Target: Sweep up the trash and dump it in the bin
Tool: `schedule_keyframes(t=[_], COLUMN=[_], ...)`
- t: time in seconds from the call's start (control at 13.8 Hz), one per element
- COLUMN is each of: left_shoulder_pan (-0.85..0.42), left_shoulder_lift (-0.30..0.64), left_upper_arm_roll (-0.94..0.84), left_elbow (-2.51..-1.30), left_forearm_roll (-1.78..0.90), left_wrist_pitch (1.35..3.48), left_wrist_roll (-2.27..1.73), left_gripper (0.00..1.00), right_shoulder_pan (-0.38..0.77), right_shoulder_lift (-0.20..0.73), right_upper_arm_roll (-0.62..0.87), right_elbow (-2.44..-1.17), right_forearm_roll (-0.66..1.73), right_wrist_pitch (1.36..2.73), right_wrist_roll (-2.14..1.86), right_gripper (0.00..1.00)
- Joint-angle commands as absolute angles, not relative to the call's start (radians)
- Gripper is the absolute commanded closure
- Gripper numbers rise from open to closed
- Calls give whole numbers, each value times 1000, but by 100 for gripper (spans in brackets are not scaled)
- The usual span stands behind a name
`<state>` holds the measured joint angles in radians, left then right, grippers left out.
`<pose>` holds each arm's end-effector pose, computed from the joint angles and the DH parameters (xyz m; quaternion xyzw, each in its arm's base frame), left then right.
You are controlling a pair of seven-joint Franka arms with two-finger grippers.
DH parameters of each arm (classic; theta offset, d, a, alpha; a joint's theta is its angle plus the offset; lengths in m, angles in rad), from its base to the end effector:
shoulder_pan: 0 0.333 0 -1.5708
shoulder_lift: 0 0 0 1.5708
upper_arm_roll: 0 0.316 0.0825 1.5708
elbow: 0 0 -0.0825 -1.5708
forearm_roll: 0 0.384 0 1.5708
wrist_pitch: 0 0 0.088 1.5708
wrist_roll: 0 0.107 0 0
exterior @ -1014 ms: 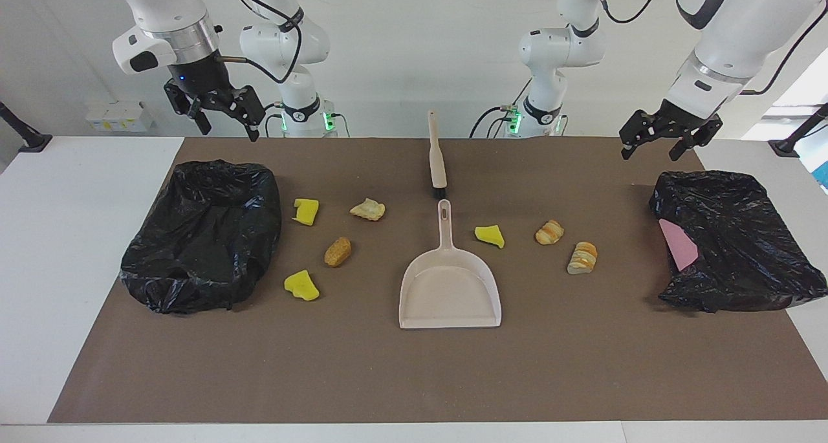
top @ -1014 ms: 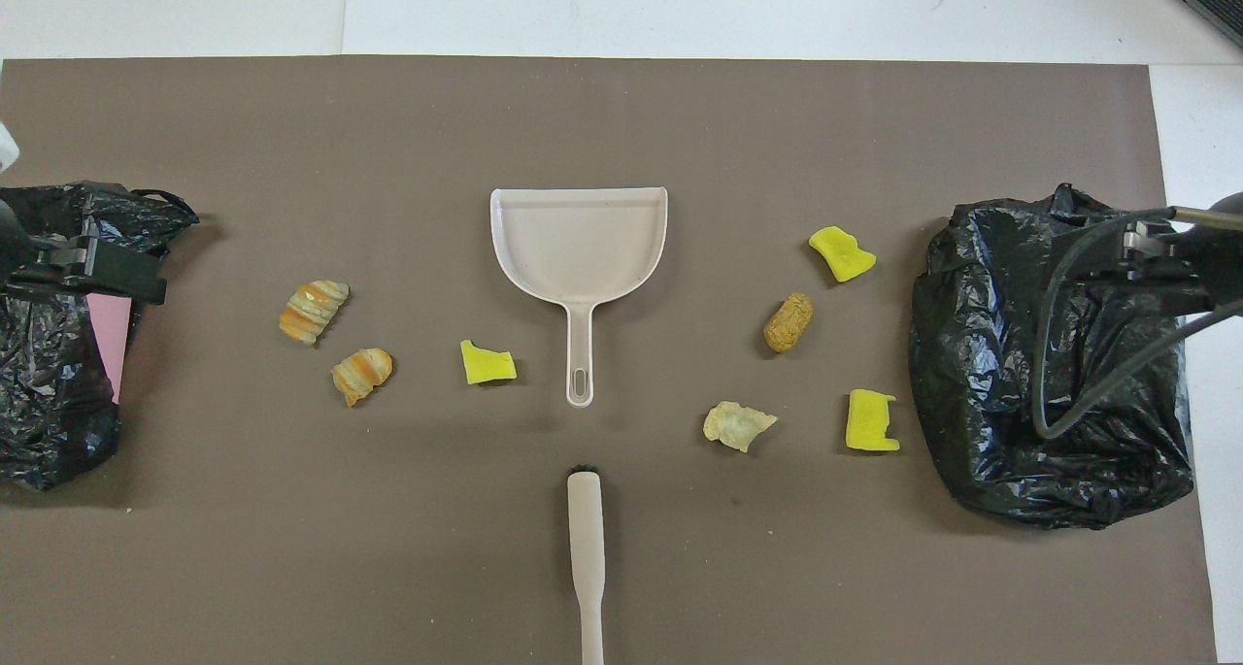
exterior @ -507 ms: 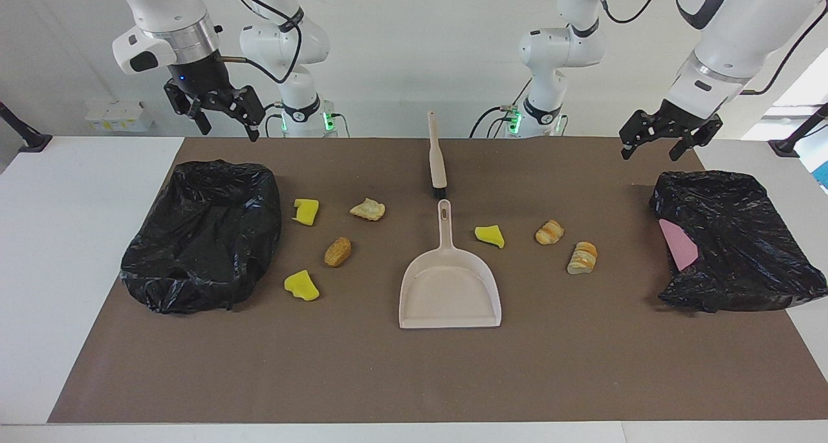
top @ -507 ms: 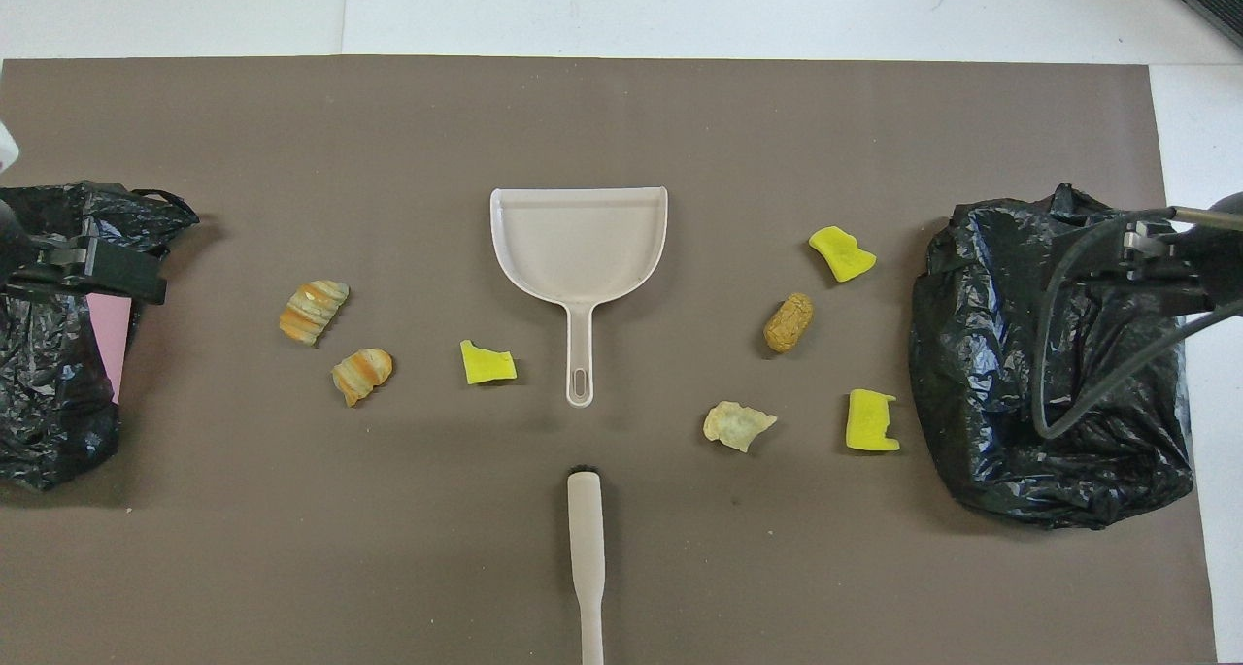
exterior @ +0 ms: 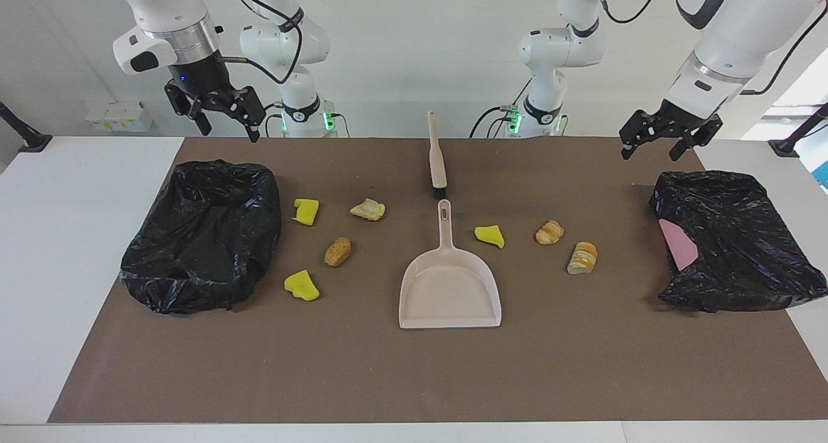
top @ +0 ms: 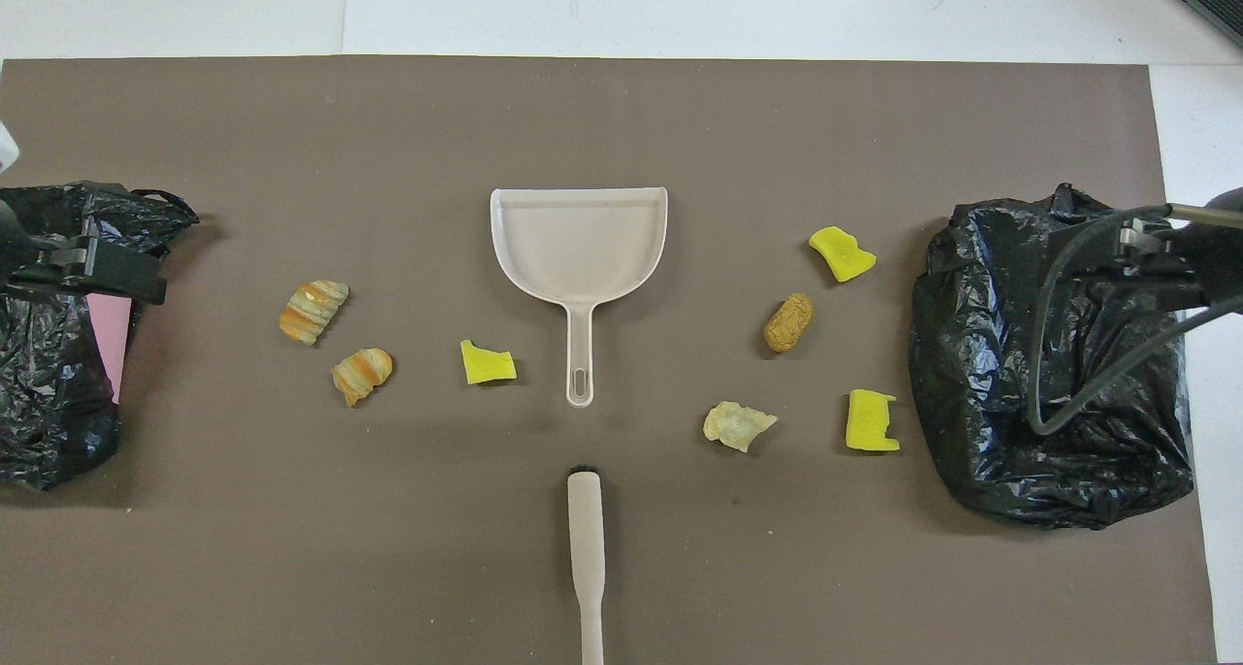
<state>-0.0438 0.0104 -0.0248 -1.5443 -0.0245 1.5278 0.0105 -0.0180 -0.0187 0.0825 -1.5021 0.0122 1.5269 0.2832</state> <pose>0.5520 -0.0406 0.6275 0.9990 -0.0399 -0.0138 0.0120 0.5432 0.0369 0.6631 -0.9938 0.1087 -0.0205 0.0090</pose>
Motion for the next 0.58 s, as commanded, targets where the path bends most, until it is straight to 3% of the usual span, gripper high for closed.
schedule_keyframes(t=[0.0, 0.51], left_shoulder_pan=[-40, -93], left_shoulder_lift=[-11, -37], left_upper_arm_roll=[-26, -40], left_elbow=[-1566, -1606], left_forearm_roll=[-15, -37], left_wrist_pitch=[1529, 1548], left_wrist_roll=[17, 14], left_gripper=[0, 0], right_shoulder_pan=[-9, 179], right_shoulder_lift=[-9, 146], right_upper_arm_roll=[97, 98], right_elbow=[-1523, -1500], right_forearm_roll=[31, -23], right_wrist_pitch=[1574, 1716], right_wrist_roll=[305, 414], right_gripper=[0, 0])
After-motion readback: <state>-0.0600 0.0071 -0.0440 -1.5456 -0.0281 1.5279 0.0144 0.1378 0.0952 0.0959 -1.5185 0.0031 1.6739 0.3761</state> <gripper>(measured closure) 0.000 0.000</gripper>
